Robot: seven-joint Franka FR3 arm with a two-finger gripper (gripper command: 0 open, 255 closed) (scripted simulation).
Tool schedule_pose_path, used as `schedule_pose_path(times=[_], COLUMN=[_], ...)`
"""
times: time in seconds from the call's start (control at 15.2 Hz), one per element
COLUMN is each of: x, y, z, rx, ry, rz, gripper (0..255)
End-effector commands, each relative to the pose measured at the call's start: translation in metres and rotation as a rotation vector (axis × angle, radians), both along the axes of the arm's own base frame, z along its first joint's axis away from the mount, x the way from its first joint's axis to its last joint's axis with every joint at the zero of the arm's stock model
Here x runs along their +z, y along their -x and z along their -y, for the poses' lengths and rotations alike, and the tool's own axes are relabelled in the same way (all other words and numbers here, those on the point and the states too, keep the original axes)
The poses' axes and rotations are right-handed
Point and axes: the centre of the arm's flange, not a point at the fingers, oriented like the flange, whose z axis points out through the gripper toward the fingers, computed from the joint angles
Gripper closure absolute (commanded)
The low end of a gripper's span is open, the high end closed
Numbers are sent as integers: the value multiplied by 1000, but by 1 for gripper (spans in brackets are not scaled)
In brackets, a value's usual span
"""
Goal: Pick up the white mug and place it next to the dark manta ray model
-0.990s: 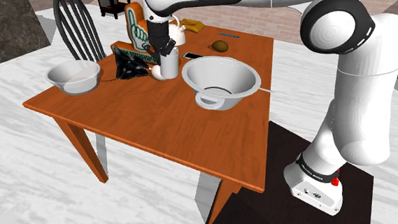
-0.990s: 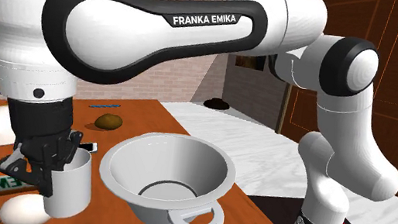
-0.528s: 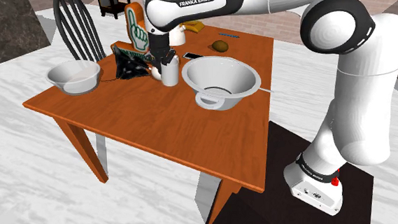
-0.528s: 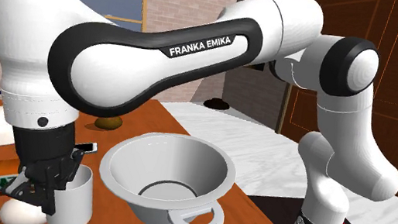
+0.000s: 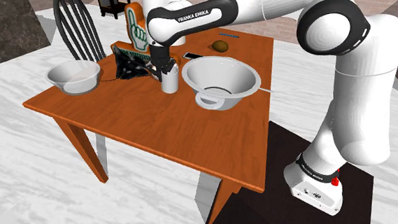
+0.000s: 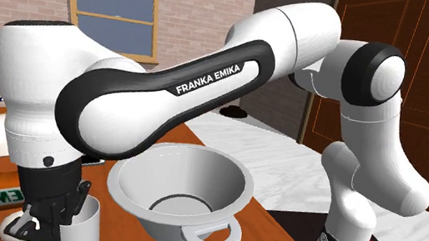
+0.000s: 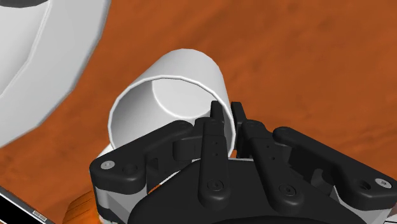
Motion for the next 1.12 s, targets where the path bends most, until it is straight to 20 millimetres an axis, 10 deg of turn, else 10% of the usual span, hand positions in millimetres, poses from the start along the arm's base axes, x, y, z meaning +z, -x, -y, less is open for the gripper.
schedule_pose_path(times=[0.0,0.46,0.53,0.86,1.06], x=[-3,-3,-3,-3,36], y=[1,1,1,1,3], z=[0,0,0,0,-2], rx=[0,0,0,0,0], ry=[0,0,0,0,0], rz=[0,0,0,0,0], gripper=[255,255,0,0,0])
